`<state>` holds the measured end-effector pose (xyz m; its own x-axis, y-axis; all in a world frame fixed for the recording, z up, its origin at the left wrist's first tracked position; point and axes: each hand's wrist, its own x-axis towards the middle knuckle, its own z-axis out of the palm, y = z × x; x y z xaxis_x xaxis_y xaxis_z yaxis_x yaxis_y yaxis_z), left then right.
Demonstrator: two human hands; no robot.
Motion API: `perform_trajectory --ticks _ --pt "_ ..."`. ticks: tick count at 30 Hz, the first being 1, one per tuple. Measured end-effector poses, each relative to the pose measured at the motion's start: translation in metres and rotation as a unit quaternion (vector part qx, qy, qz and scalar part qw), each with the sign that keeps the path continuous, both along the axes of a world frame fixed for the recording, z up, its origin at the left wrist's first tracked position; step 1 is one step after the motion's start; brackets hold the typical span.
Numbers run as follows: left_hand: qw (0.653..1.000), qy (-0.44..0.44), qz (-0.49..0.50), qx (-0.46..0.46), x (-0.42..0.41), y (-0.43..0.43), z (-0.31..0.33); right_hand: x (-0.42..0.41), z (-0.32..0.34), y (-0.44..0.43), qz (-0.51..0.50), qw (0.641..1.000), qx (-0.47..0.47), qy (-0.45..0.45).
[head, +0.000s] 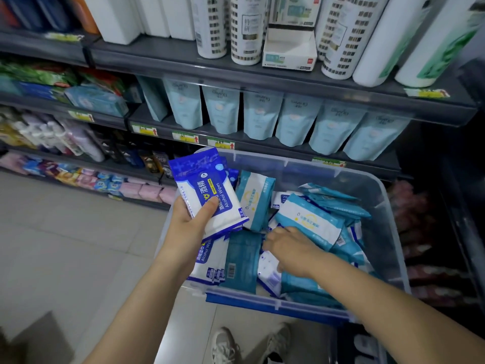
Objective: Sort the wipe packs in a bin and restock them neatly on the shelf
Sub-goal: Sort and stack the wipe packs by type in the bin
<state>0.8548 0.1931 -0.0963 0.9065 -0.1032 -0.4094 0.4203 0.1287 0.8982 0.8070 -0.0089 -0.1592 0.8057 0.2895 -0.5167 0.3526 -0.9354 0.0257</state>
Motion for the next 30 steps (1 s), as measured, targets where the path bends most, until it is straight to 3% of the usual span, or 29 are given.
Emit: perform_trajectory --ticks 3,6,11,13,16,19,21,25,30 --pt "1.0 0.003 -0.002 -0.003 -0.001 0.0 -0.002 -0.004 0.0 0.006 0.01 0.999 -0.016 -0.032" --pt "1.0 -0.002 -0.018 0.014 -0.002 -0.001 0.001 0.001 0.009 0.003 -0.013 1.0 0.007 -0.009" --pt "0.999 -0.012 -0.028 0.011 0.002 -0.006 0.006 0.002 0.044 -0.025 -0.141 0.974 0.175 0.017" --pt "0.999 -0.008 -0.033 -0.001 0.004 -0.01 0.008 -0.001 0.062 -0.039 -0.194 0.941 0.276 -0.031" --pt "0.999 -0.005 -0.049 -0.007 0.005 -0.018 0.008 -0.003 0.091 -0.056 -0.248 0.852 0.42 -0.192" --pt "0.998 0.002 -0.065 -0.015 0.004 -0.028 0.006 -0.001 0.115 -0.055 -0.287 0.75 0.49 -0.339" --pt "0.996 0.005 -0.086 -0.016 0.002 -0.035 0.007 0.001 0.125 -0.047 -0.268 0.723 0.493 -0.403" --pt "0.989 0.036 -0.131 -0.057 -0.001 -0.043 0.013 -0.001 0.111 -0.034 -0.108 0.783 0.415 -0.451" --pt "0.984 0.021 -0.162 -0.071 -0.003 -0.045 0.014 -0.012 0.079 -0.033 -0.102 0.828 0.376 -0.403"
